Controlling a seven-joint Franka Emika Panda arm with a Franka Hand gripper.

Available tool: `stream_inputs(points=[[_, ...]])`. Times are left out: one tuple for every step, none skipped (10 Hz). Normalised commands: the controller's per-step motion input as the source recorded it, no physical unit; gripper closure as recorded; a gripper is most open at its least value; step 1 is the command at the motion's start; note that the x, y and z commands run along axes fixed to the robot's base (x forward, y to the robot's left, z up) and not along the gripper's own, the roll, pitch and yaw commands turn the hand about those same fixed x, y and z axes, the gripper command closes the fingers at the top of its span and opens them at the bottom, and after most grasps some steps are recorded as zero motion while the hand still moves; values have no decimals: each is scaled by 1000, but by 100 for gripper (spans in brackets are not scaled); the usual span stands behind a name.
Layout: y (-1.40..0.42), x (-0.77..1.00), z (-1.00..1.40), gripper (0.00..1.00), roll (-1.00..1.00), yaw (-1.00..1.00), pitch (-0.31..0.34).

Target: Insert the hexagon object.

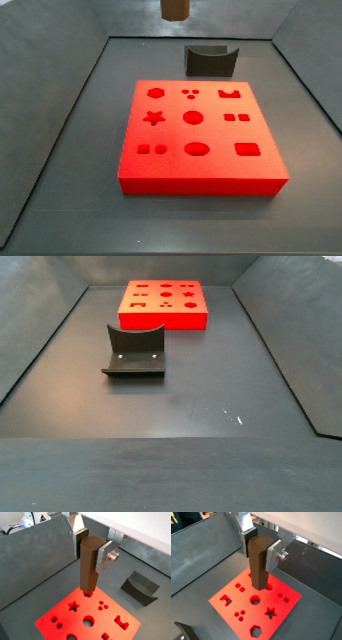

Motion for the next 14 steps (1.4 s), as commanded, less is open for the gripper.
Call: stream_inputs(points=[[657,-89,-329,100,-181,31,-67],[786,0,-357,100,-41,283,-76],[743,-40,-463,100,-17,437,-100],[480,-117,-691,100,0,711,-107],[203,-163,-766,100,131,829,-126],[0,-180,-883,100,167,771,-71],[-43,-103,-877,100,147,677,-113],[57,0,-880,100,136,471,-130],[131,80,-780,100,150,354,-53],[177,223,-823,100,4,103,0],[163,246,-769,100,0,71,-6],[94,114,-660,100,0,29,-10],[40,-77,-626,100,0,17,-19],[0,-289,-517,100,0,477,-16]])
